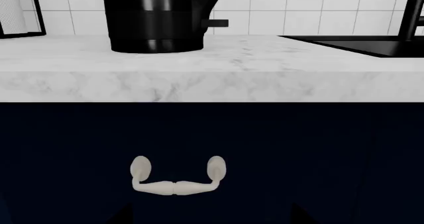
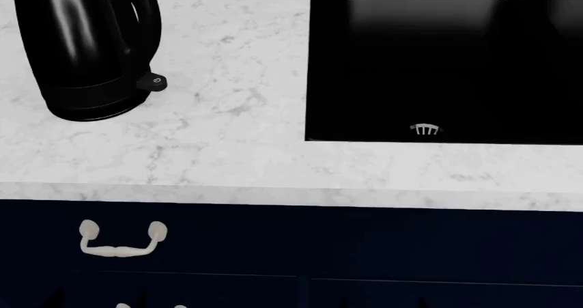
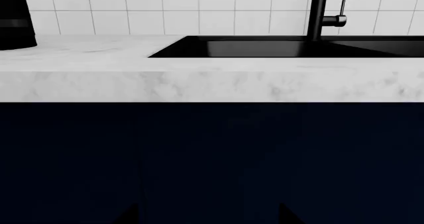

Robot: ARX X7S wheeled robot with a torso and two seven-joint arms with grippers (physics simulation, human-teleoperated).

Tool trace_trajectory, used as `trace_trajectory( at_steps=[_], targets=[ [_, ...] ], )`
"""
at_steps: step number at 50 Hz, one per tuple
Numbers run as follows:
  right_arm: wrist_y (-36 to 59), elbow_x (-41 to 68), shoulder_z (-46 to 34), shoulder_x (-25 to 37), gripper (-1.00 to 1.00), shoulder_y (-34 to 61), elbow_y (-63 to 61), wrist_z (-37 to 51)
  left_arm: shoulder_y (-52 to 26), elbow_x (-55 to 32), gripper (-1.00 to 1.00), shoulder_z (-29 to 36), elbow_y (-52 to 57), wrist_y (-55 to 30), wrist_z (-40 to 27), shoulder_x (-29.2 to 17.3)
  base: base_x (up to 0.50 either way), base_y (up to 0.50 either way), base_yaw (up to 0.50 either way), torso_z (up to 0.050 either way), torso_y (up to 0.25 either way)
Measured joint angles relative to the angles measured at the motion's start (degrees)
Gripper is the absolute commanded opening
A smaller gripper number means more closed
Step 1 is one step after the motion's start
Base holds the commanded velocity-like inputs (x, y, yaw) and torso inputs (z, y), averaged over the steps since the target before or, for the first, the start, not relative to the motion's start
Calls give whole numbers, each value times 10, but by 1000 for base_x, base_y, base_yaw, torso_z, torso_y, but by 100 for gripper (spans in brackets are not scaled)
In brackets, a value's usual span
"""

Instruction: Press down the lever to turn on the electric kettle.

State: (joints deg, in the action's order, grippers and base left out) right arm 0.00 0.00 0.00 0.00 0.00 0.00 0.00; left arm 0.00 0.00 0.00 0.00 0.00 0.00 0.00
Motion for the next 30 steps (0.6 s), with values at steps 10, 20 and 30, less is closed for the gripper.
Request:
trace_trajectory(
  at_steps=[10,20,30],
  targets=[
    [-10,1,-18,11,100,-6,-8,21,9,-17,100,29,13,1,-30,-22,0,0,0,0,0],
    [-5,-4,-40,24,100,-10,-30,45,24,-15,100,49,44,1,-54,-38,0,0,0,0,0],
    [55,-14,-51,38,100,-15,-129,64,41,-17,100,46,171,-59,-76,-57,0,0,0,0,0]
  ],
)
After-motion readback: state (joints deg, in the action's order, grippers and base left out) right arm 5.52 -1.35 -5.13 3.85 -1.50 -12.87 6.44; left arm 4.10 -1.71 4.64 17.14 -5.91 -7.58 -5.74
